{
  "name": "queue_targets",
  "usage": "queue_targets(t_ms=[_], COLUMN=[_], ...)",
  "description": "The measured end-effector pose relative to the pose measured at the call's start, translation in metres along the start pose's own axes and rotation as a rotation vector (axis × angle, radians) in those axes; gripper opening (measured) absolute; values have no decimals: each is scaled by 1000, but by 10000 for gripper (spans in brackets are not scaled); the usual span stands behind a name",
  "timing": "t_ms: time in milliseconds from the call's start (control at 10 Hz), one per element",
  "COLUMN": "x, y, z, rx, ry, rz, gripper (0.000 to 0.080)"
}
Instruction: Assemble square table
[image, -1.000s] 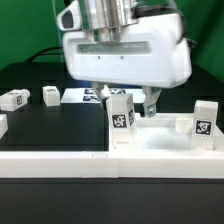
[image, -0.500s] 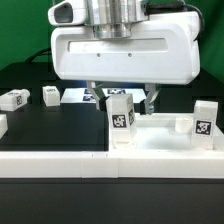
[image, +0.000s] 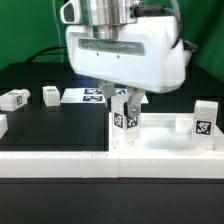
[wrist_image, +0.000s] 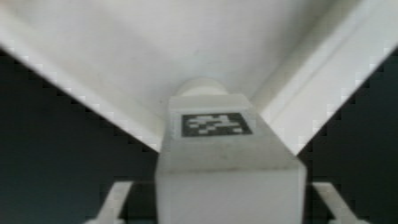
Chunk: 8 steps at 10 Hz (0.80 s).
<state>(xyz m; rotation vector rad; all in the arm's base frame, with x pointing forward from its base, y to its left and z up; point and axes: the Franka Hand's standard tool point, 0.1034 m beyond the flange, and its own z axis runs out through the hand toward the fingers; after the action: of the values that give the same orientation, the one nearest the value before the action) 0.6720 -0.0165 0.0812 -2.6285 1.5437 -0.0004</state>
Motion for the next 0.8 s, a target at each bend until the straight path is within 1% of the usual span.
queue_targets(t_ms=[100, 300, 400, 600, 700, 800], x=[1, -1, -2, -3, -4, -4], y=[1, 6, 6, 5, 4, 5], z=[0, 1, 1, 1, 1, 1], rx=[7, 69, 74, 72, 72, 73], ry=[2, -43, -64, -72, -70, -70], rz=[185, 581, 684, 799, 765, 750], gripper=[291, 291, 291, 291, 363, 363])
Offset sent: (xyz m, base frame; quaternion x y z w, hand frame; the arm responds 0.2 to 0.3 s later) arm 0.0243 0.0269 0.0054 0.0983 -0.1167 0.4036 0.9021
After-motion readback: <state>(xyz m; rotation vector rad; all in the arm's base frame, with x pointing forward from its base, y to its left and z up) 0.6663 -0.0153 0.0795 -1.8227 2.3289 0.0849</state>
